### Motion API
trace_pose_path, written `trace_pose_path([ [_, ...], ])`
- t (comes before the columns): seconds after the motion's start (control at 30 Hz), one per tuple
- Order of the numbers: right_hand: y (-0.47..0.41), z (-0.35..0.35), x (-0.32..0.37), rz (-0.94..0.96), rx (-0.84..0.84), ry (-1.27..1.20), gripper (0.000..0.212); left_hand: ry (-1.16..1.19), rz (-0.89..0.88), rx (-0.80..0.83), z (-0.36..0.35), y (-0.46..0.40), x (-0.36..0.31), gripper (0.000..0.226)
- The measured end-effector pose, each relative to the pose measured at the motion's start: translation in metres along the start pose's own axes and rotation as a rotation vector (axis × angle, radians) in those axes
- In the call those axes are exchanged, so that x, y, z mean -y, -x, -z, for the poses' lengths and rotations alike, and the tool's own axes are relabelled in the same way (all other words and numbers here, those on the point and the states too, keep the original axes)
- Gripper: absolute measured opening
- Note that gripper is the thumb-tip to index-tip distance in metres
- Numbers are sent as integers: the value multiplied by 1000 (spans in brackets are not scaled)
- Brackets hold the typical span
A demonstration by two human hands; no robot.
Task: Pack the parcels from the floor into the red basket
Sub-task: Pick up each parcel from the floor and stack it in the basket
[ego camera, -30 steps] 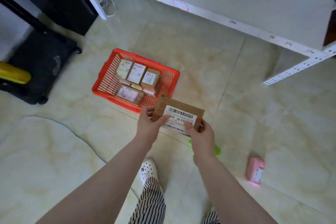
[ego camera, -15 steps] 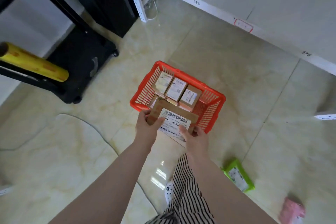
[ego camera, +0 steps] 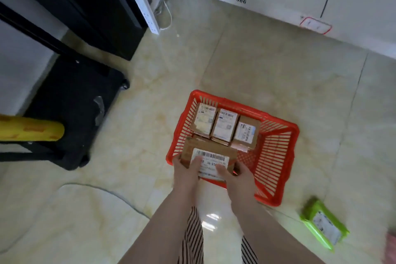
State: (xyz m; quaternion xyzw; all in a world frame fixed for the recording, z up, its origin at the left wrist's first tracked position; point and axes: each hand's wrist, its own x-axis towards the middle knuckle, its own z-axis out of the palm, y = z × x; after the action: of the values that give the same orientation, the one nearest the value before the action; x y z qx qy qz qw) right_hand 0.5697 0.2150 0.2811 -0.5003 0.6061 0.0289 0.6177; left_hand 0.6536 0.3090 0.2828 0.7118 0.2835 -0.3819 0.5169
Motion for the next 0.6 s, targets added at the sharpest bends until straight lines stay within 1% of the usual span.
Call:
trace_pose_path([
  [0.03,-8,-13,-3,-9,-17,-5,31,-23,17,20,4,-15,-3,62],
  [0.1,-26,-33,-10,-44,-37,-33,35,-36,70,52,8,-45,-2,56],
  [0.17,-46,-47,-22,-70,-63,-44,38,-88,87,45,6,-72,2,54],
  [0.23,-66,-58,-39,-88,-76,-5,45,-139,99,35,3,-97,11,55],
  [0.37,-112,-74,-75,-135,-99,4,53,-232,143,56,-8,-149,32,52],
  [0.47,-152,-87,-102,-160,-91,-8,61,-289,152,54,-17,-190,50,64],
  [0.5,-161,-90,-107,-162,-88,-11,61,-300,156,44,-20,-198,54,63],
  [0.6,-184,-98,-121,-155,-77,-14,50,-348,146,7,-26,-215,63,59],
])
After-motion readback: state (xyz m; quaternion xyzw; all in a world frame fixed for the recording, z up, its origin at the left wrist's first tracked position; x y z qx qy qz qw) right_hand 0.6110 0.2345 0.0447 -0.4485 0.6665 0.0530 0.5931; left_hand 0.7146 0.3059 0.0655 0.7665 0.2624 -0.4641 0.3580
